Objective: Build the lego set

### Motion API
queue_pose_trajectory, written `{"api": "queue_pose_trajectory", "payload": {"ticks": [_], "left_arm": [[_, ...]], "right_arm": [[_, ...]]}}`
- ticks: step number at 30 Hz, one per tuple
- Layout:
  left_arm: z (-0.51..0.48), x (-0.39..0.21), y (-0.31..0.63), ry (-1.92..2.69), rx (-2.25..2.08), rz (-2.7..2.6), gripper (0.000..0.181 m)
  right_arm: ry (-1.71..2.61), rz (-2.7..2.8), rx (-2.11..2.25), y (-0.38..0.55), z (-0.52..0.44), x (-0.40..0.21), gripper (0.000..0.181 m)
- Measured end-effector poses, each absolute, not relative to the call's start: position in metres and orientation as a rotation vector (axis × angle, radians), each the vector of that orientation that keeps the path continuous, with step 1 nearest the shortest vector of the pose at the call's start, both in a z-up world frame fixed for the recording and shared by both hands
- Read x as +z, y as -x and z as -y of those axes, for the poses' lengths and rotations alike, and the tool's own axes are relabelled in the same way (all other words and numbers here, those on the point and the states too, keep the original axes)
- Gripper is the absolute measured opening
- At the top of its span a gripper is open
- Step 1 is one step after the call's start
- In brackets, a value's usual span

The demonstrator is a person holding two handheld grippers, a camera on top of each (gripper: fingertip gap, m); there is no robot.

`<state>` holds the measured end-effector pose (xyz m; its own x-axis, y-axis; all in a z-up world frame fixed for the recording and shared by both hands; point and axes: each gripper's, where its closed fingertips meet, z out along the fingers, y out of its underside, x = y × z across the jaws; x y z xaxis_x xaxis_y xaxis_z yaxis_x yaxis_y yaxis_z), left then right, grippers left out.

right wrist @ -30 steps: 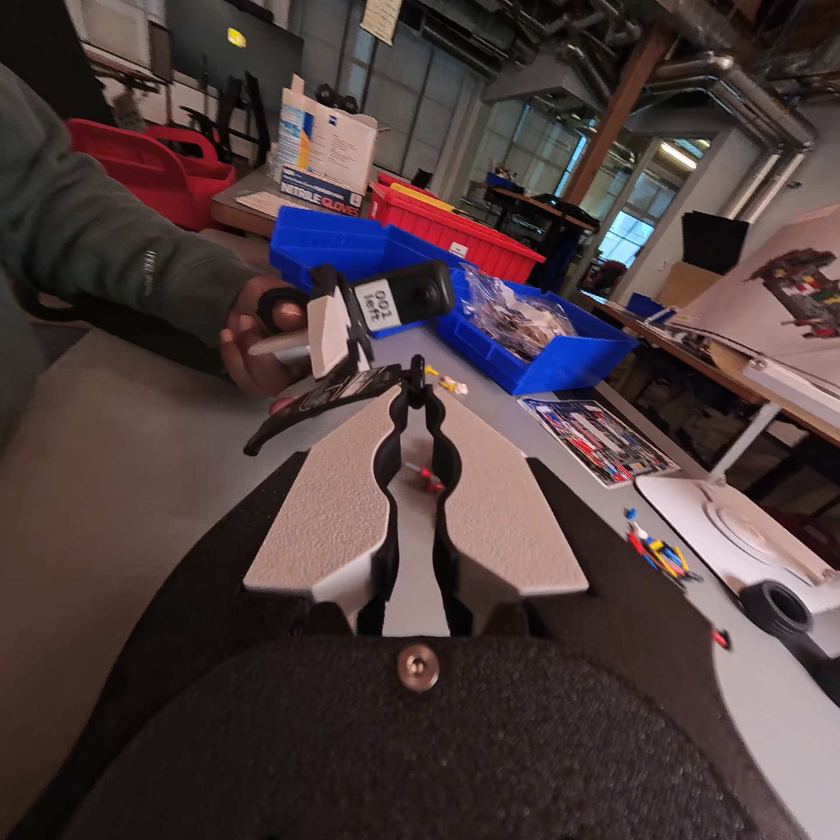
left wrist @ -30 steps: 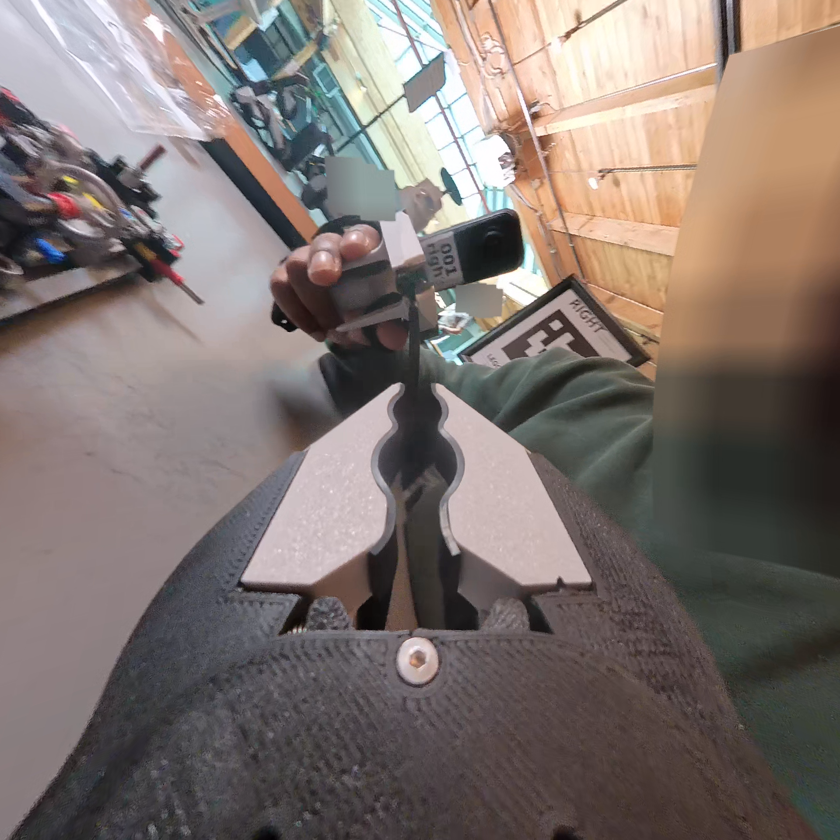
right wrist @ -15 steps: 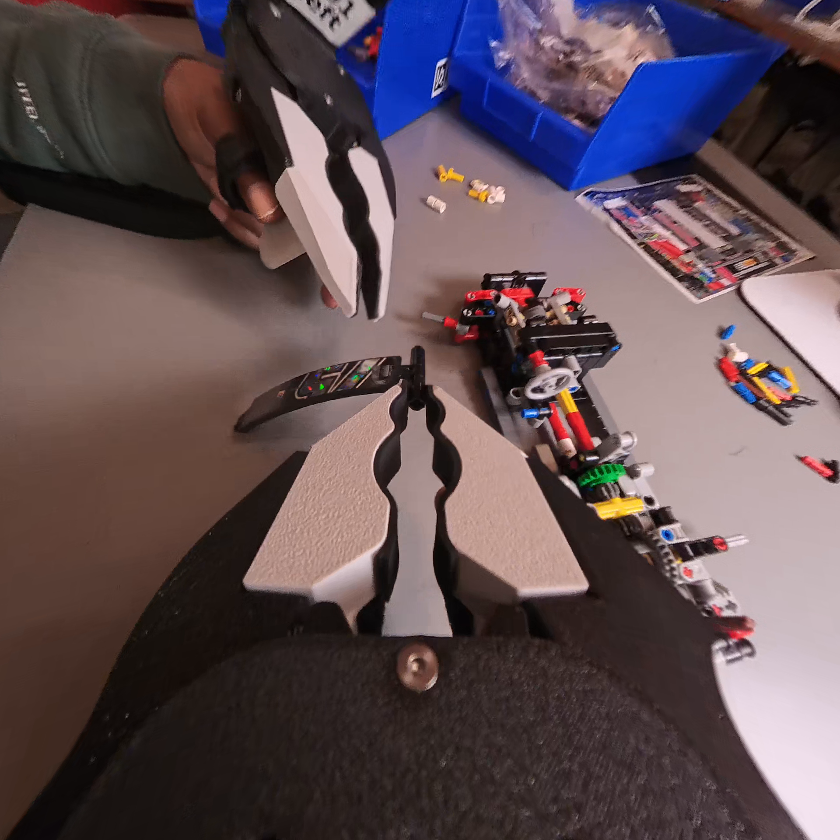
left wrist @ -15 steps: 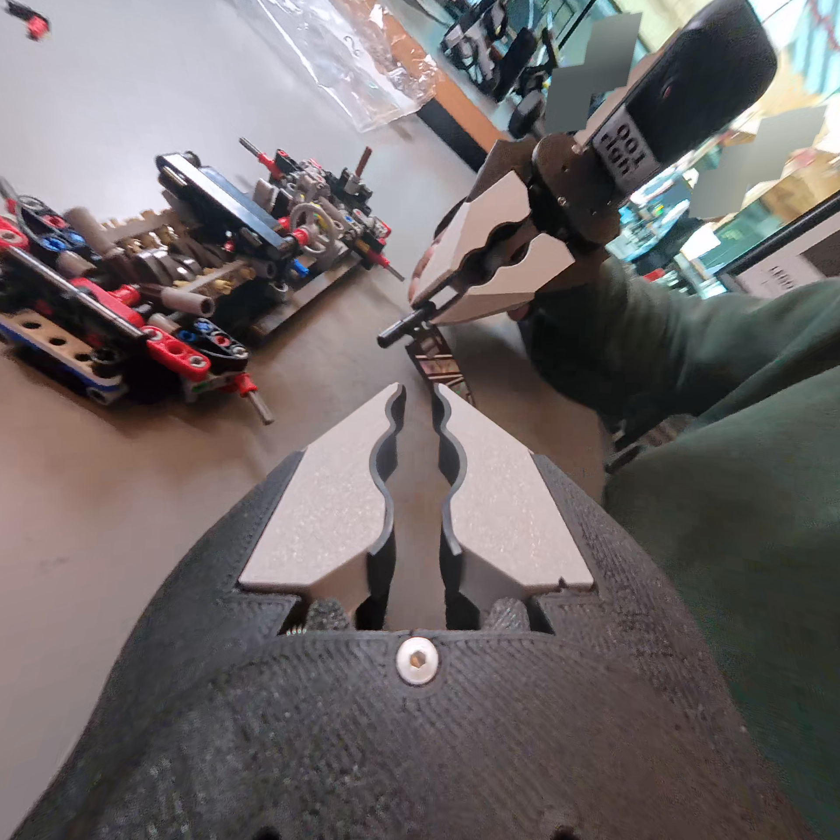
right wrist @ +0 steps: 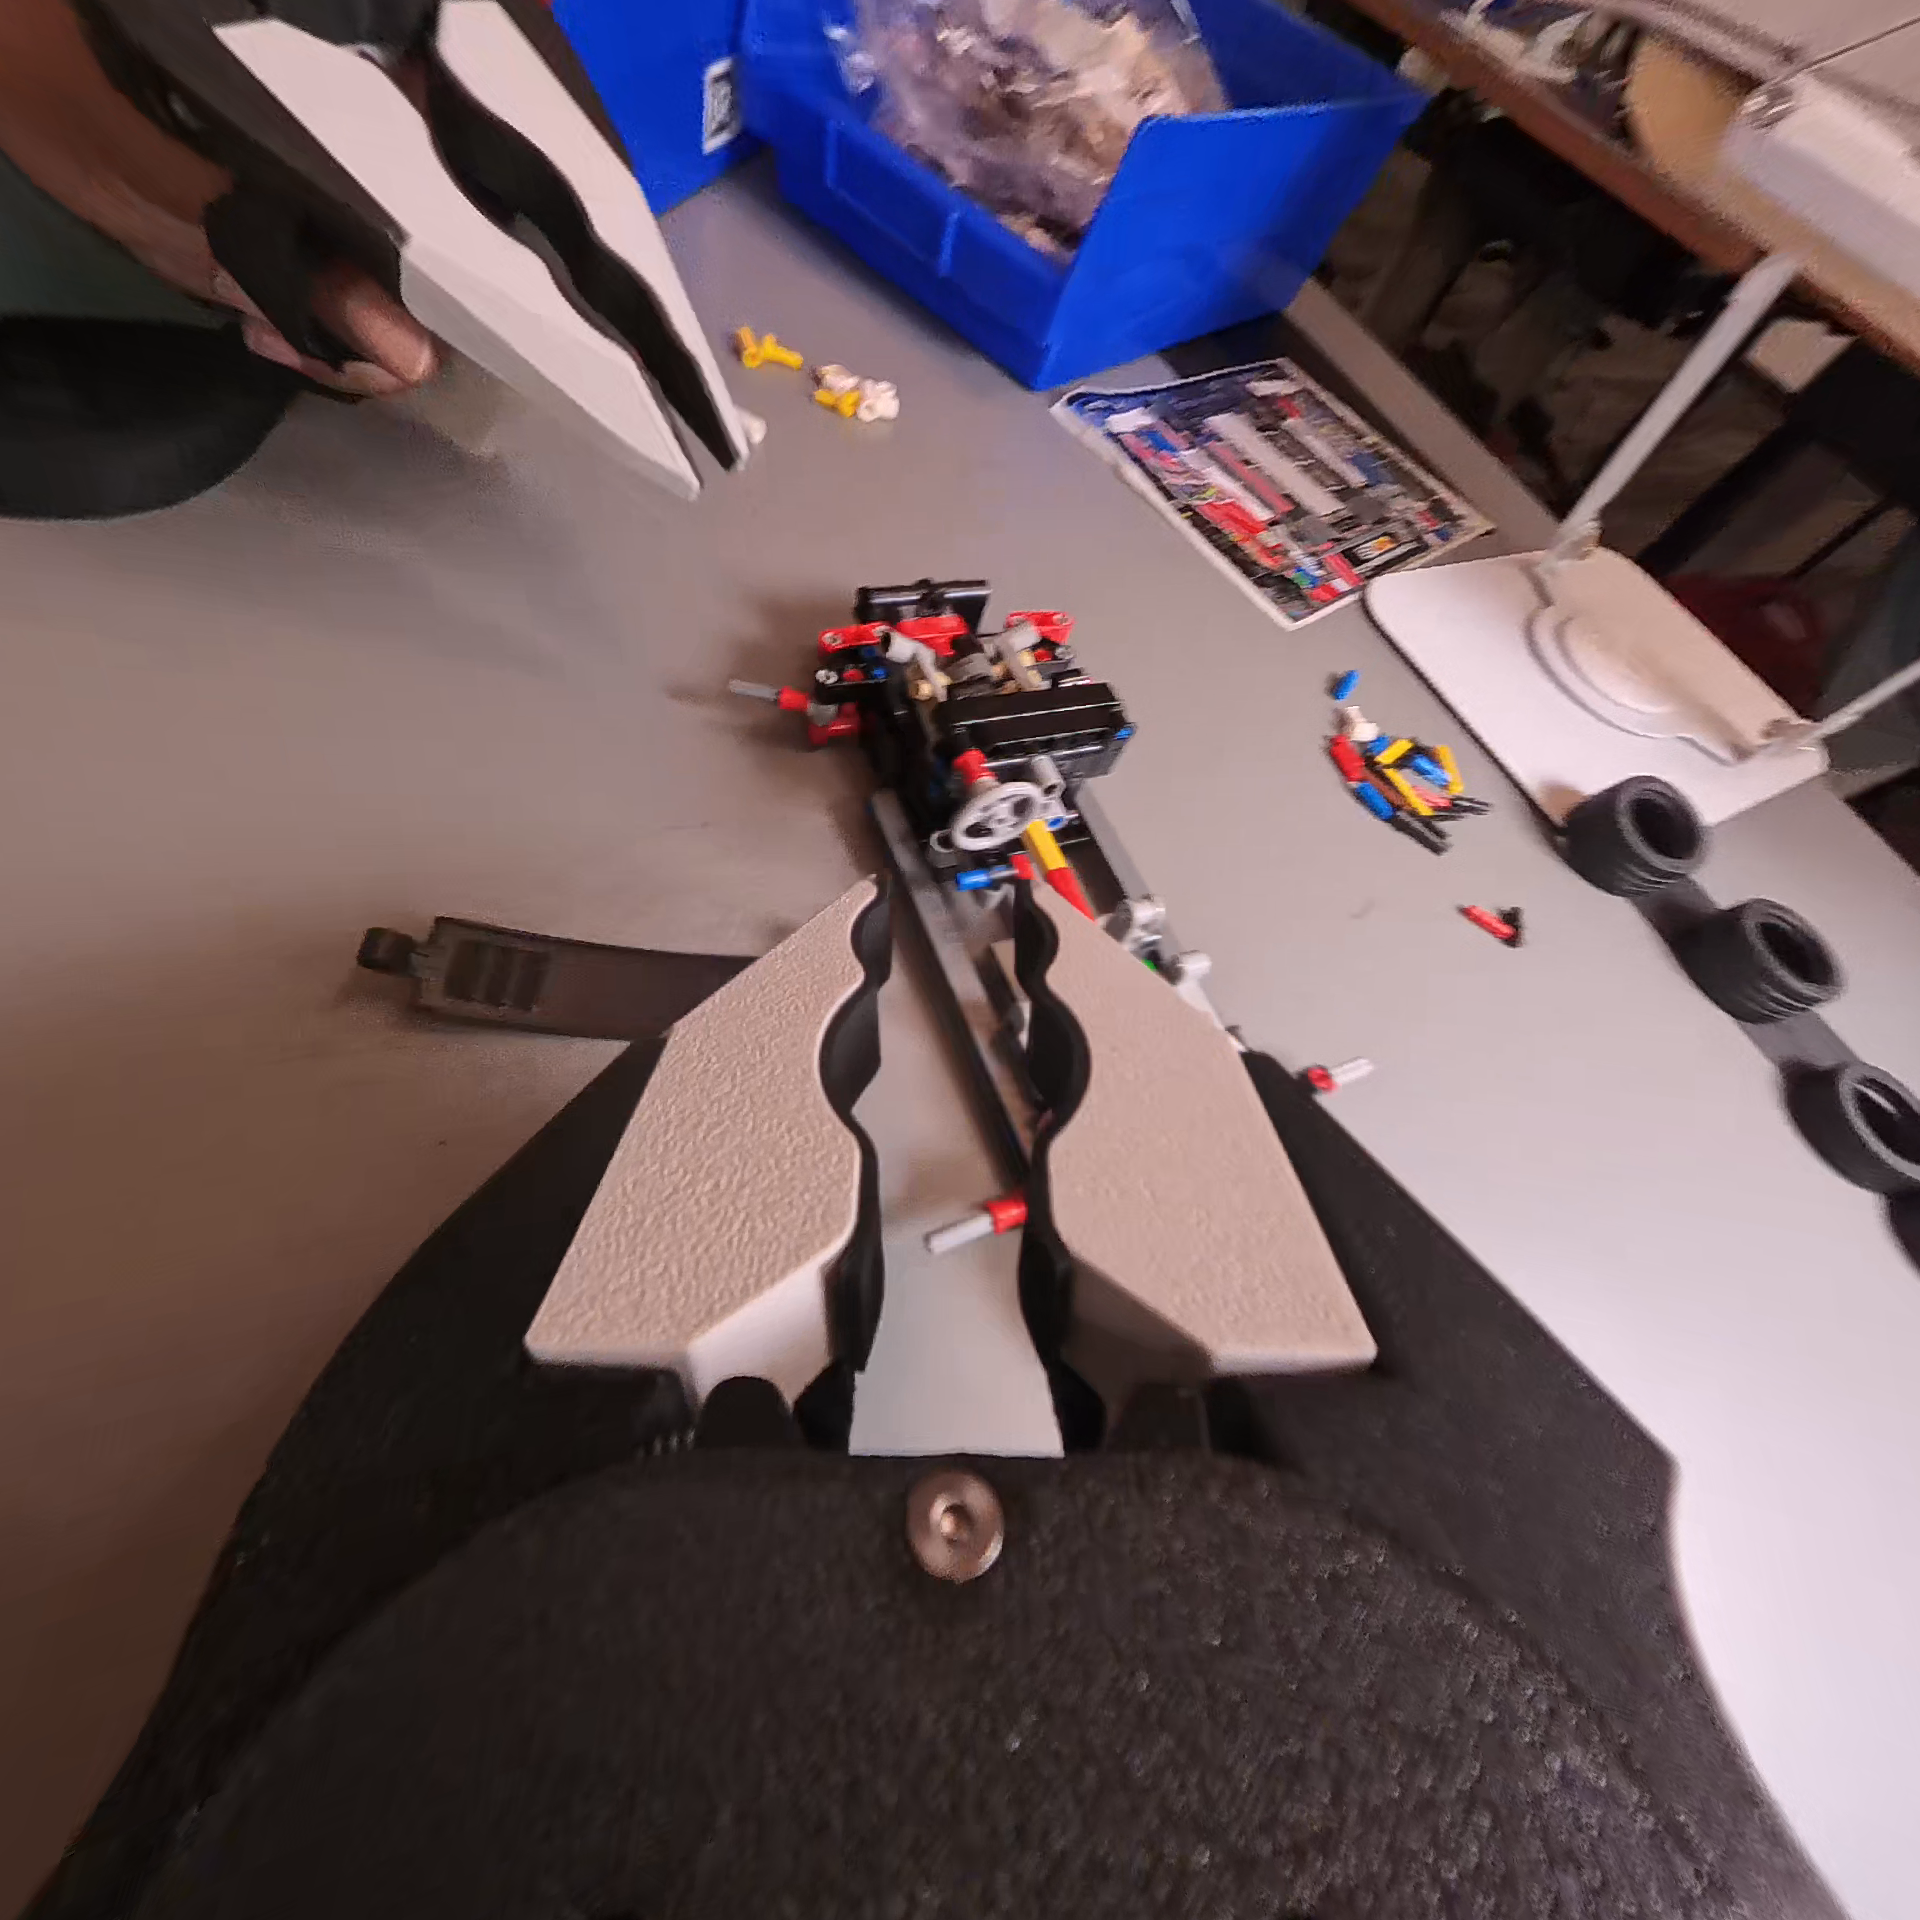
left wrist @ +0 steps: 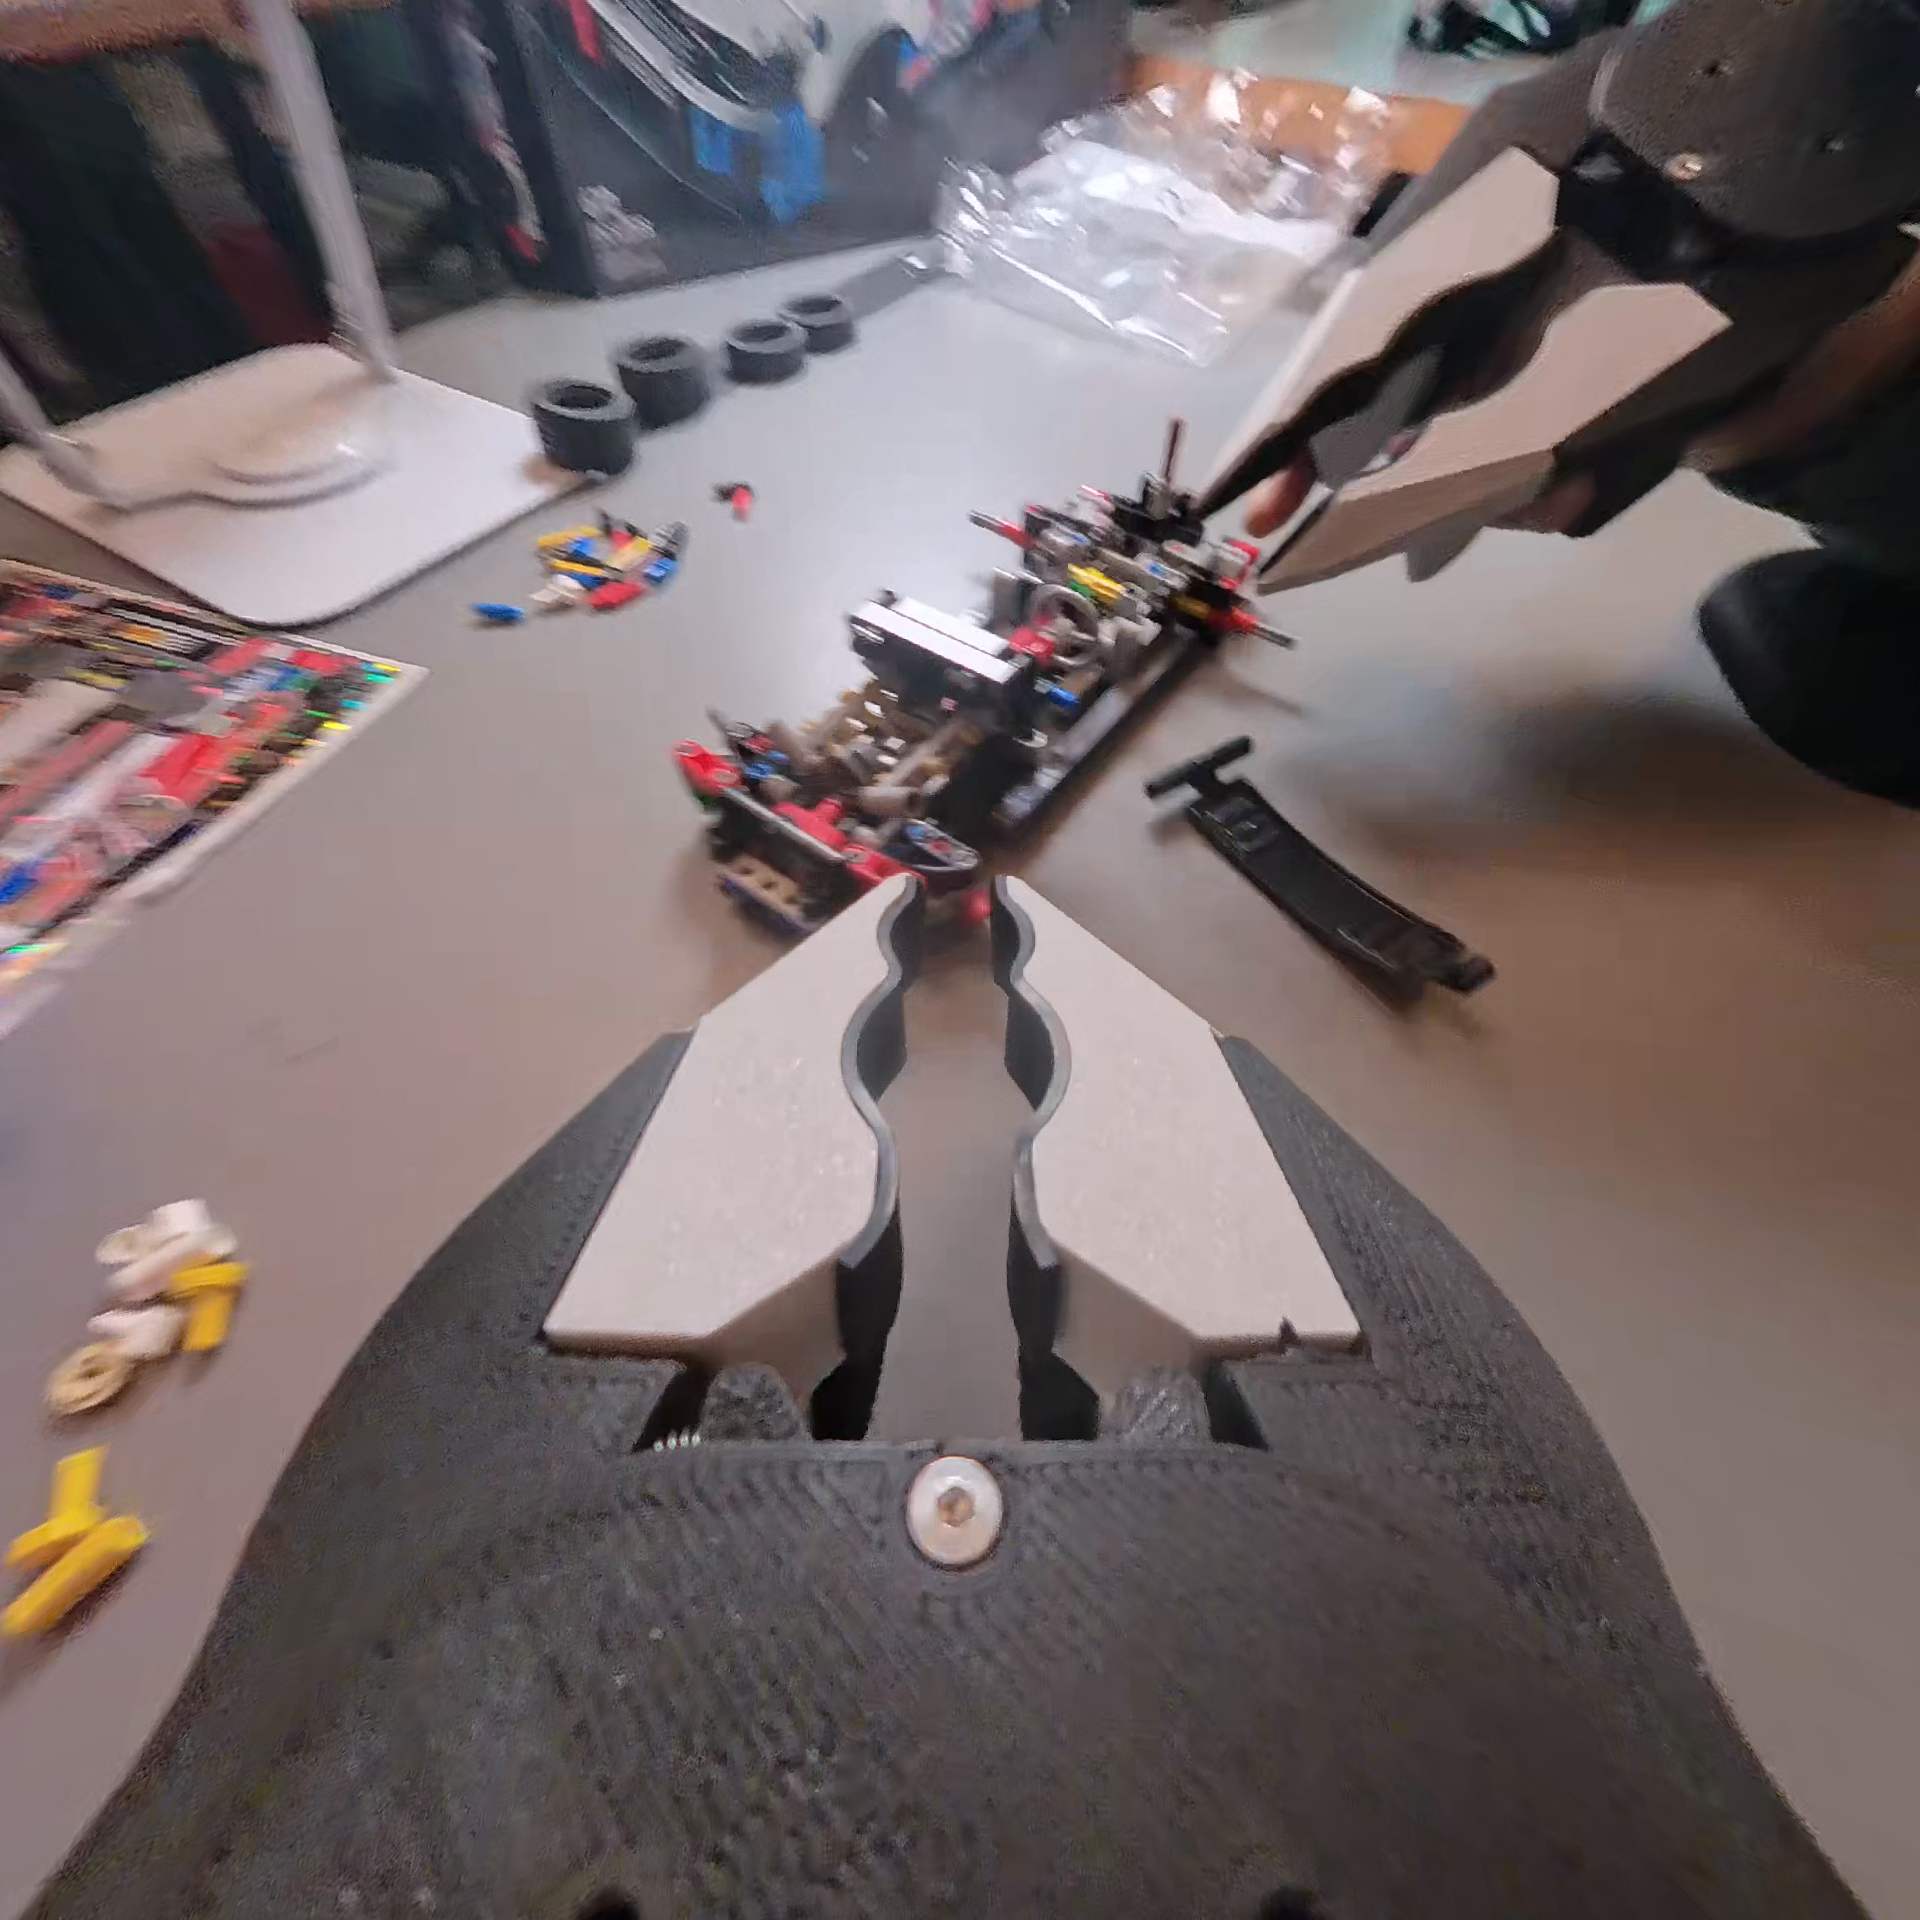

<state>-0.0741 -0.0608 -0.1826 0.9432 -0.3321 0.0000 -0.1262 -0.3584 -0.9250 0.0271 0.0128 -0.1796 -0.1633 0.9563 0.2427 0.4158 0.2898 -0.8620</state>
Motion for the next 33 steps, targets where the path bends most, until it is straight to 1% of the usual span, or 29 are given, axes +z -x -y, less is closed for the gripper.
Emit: {"api": "queue_pose_trajectory", "payload": {"ticks": [1, 4, 7, 8, 9, 10, 17, 20, 27, 33], "left_arm": [[0.06, -0.175, 0.087, 1.91, -0.174, -0.29, 0.01], [0.065, -0.154, 0.126, 1.826, -0.072, -0.148, 0.011], [0.073, -0.143, 0.154, 1.768, -0.053, -0.029, 0.015], [0.075, -0.143, 0.16, 1.764, -0.054, -0.006, 0.018], [0.076, -0.143, 0.165, 1.76, -0.051, 0.01, 0.019], [0.077, -0.144, 0.167, 1.758, -0.047, 0.017, 0.02], [0.07, -0.155, 0.151, 1.762, -0.033, -0.066, 0.022], [0.066, -0.164, 0.139, 1.791, -0.041, -0.122, 0.024], [0.062, -0.177, 0.122, 1.84, -0.071, -0.218, 0.024], [0.072, -0.204, 0.059, 1.976, -0.404, -0.404, 0.027]], "right_arm": [[1.253, 1.711, 0.822, -0.029, -0.017, -0.176, 0.019], [1.234, 1.635, 0.851, -0.031, -0.026, -0.165, 0.021], [1.205, 1.565, 0.909, -0.03, -0.028, -0.156, 0.03], [1.199, 1.542, 0.928, -0.03, -0.029, -0.153, 0.029], [1.185, 1.527, 0.95, -0.03, -0.028, -0.151, 0.02], [1.164, 1.514, 0.96, -0.032, -0.026, -0.148, 0.0], [1.101, 1.592, 0.992, -0.03, -0.008, -0.159, 0.0], [1.107, 1.675, 1.004, -0.03, 0.0, -0.172, 0.011], [1.102, 1.927, 0.939, -0.038, 0.019, -0.203, 0.019], [1.225, 1.983, 0.943, -0.041, 0.02, -0.214, 0.028]]}}
